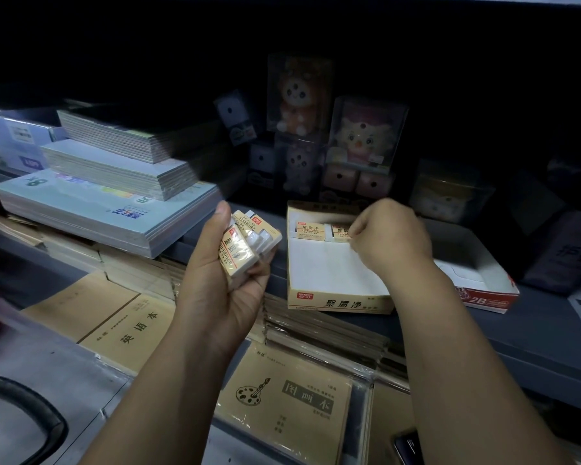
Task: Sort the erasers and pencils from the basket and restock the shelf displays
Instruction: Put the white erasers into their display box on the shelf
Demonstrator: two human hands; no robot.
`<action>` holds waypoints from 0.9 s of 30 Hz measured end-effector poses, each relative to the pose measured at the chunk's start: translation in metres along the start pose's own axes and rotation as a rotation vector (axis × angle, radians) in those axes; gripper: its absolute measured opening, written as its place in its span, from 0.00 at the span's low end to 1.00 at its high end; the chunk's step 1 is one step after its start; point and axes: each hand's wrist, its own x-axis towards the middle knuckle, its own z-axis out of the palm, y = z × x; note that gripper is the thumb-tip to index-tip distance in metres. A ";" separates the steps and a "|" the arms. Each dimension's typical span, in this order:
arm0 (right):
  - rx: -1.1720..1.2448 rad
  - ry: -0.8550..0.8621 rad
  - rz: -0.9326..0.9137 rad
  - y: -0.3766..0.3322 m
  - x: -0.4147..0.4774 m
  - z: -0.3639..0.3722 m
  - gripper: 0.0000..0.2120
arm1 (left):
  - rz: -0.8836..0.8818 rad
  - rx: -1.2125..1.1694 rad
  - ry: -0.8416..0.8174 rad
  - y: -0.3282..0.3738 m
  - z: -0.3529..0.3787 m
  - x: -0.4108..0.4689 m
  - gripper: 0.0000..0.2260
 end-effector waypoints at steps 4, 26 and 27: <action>-0.057 -0.034 -0.008 0.000 -0.001 -0.004 0.14 | 0.000 0.000 -0.007 0.000 0.001 -0.001 0.13; 0.738 -0.284 -0.468 -0.056 -0.039 -0.011 0.02 | -0.021 0.025 -0.071 0.000 0.000 -0.005 0.21; 0.720 -0.283 -0.461 -0.057 -0.040 -0.010 0.02 | -0.026 0.017 -0.074 0.000 -0.001 -0.005 0.22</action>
